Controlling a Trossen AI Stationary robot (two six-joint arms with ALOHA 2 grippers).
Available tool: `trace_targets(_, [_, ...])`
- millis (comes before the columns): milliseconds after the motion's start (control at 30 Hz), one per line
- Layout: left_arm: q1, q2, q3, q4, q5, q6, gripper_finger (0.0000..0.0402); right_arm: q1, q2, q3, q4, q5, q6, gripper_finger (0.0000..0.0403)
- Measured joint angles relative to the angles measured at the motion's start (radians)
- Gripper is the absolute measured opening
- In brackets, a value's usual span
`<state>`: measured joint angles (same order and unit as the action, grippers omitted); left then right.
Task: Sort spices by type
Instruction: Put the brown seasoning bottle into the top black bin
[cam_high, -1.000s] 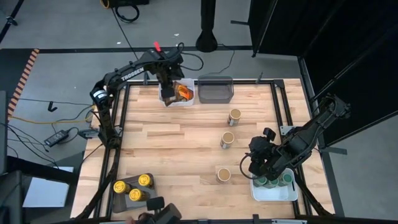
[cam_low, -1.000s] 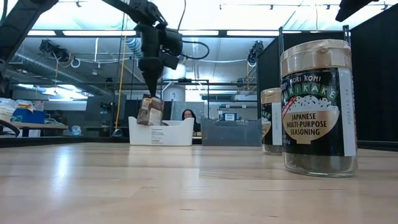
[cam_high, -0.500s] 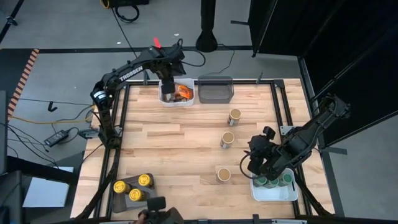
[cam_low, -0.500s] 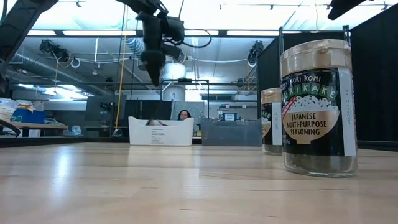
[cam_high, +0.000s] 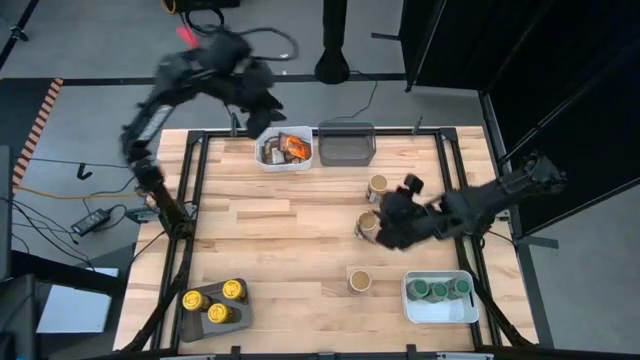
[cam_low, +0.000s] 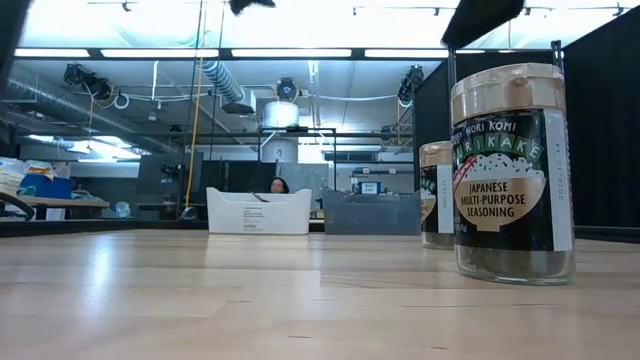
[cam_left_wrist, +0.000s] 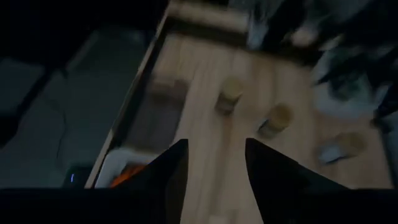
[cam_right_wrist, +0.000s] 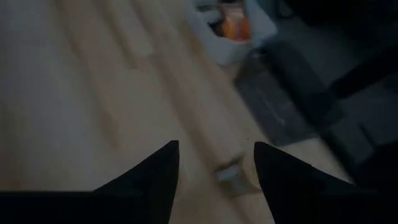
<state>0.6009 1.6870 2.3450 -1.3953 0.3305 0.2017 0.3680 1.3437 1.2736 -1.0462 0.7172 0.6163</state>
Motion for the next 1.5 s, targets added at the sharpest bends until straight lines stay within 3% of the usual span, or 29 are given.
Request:
trace_targets(167, [-0.046,-0.175,-0.089,0.047,0.026,-0.102,0.0163,-0.18,0.0,0.0,-0.055,-0.114,-0.106,0.0247])
trace_targets(300, [-0.106,-0.258,-0.125,0.074,0.024,-0.202,0.0163,-0.303,0.0,0.0,-0.076,-0.238,-0.167,0.0307])
trace_targets(467, [-0.178,-0.309,-0.125,0.075,0.0,-0.287,0.0163,-0.429,0.033,0.0,-0.068,-0.326,-0.225,0.0376])
trace_targets(600, [-0.229,-0.312,-0.126,0.071,-0.027,-0.318,0.0163,-0.499,0.088,0.0,-0.07,-0.36,-0.244,0.0398])
trace_targets(867, [-0.288,-0.311,-0.126,0.071,-0.035,-0.319,0.0163,-0.561,0.233,0.0,-0.07,-0.438,-0.308,0.0385])
trace_targets(1200, [-0.303,-0.309,-0.126,0.071,-0.035,-0.317,0.0163,-0.584,0.358,0.0,-0.076,-0.45,-0.342,0.038])
trace_targets(1500, [-0.303,-0.309,-0.126,0.071,-0.071,-0.315,0.0163,-0.592,0.367,0.003,-0.056,-0.478,-0.367,0.0284])
